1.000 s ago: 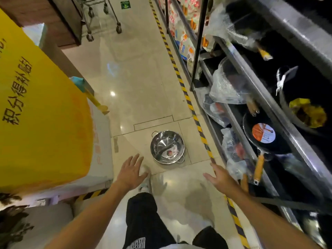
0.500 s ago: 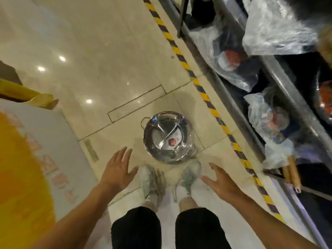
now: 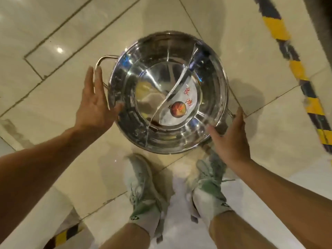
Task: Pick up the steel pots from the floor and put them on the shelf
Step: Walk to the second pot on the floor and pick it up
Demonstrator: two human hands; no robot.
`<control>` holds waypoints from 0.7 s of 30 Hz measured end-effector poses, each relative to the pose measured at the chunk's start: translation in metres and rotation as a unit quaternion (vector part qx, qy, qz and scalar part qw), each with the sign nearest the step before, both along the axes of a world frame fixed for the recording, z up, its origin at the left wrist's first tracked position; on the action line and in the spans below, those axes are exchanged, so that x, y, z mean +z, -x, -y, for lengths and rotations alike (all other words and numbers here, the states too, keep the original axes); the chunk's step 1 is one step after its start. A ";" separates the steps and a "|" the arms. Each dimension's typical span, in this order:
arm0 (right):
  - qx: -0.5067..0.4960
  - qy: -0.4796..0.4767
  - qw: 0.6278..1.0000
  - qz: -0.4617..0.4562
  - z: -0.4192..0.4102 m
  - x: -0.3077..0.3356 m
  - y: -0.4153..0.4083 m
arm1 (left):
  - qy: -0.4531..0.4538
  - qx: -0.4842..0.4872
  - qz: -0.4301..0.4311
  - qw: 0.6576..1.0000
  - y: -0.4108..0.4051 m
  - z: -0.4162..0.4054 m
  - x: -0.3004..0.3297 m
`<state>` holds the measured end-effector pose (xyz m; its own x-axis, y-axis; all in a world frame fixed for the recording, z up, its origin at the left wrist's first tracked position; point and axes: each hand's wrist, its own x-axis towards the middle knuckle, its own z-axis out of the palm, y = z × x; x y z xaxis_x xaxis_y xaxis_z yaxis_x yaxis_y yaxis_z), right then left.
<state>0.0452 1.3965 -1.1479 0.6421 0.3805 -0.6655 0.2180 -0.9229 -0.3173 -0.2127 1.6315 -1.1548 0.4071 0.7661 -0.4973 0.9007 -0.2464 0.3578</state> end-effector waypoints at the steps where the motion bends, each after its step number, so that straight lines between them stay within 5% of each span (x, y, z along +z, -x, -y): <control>1: 0.003 0.003 1.000 0.002 0.001 -0.009 0.000 | 0.011 0.006 -0.003 1.000 -0.001 -0.001 -0.012; 12: -0.052 -0.032 0.998 -0.007 -0.008 0.002 -0.009 | -0.025 0.062 0.013 0.998 -0.015 -0.006 -0.007; 21: -0.044 -0.076 0.996 0.029 -0.029 0.218 -0.027 | 0.024 0.134 0.112 0.984 -0.020 -0.025 0.231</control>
<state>0.0717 1.4258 -0.9303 0.7128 0.4148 -0.5655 0.1609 -0.8815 -0.4439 -0.1925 1.6563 -0.9234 0.2982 0.8386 -0.4558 0.8280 0.0103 0.5606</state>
